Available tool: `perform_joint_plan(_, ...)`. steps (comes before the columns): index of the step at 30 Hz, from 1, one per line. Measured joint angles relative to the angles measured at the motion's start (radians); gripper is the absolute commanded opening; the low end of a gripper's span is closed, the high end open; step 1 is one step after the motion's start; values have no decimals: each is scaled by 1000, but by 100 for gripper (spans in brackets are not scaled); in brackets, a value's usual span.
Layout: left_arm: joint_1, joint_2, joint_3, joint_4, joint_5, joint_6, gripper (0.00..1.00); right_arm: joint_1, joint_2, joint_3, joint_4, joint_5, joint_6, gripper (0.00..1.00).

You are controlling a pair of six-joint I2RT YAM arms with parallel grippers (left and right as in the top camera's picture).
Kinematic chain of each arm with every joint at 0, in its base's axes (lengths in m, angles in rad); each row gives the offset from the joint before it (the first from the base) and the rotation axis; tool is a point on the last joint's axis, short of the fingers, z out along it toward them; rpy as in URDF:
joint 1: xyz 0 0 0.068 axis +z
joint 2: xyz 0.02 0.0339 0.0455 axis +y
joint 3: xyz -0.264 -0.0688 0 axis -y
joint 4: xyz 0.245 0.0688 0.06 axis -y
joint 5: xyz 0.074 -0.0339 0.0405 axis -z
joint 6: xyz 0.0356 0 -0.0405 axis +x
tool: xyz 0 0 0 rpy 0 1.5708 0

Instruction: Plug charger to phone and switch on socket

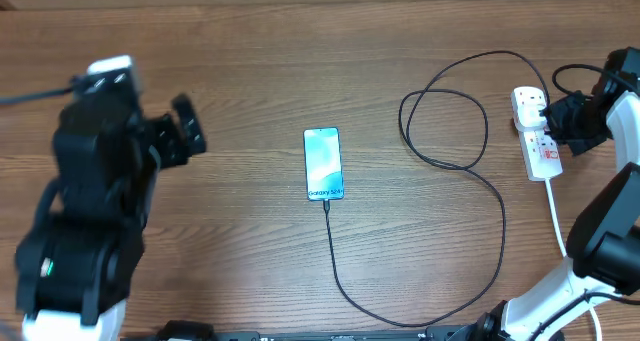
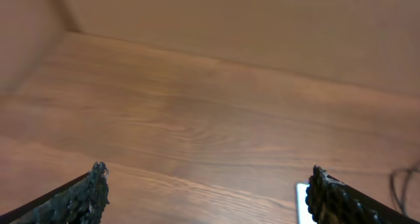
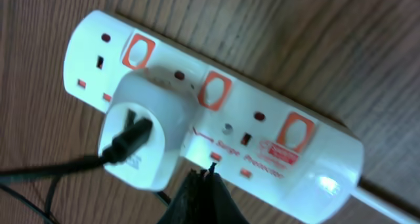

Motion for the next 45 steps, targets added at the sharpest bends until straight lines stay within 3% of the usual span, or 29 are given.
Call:
perform_joint_plan(11, 0, -113, 0, -96, -172, -23, 100, -5, 58, 4, 94, 3, -3, 4)
perform_joint_plan(45, 0, -99, -1, -149, -190, -23, 100, -18, 148, 45, 96, 3, -3, 4)
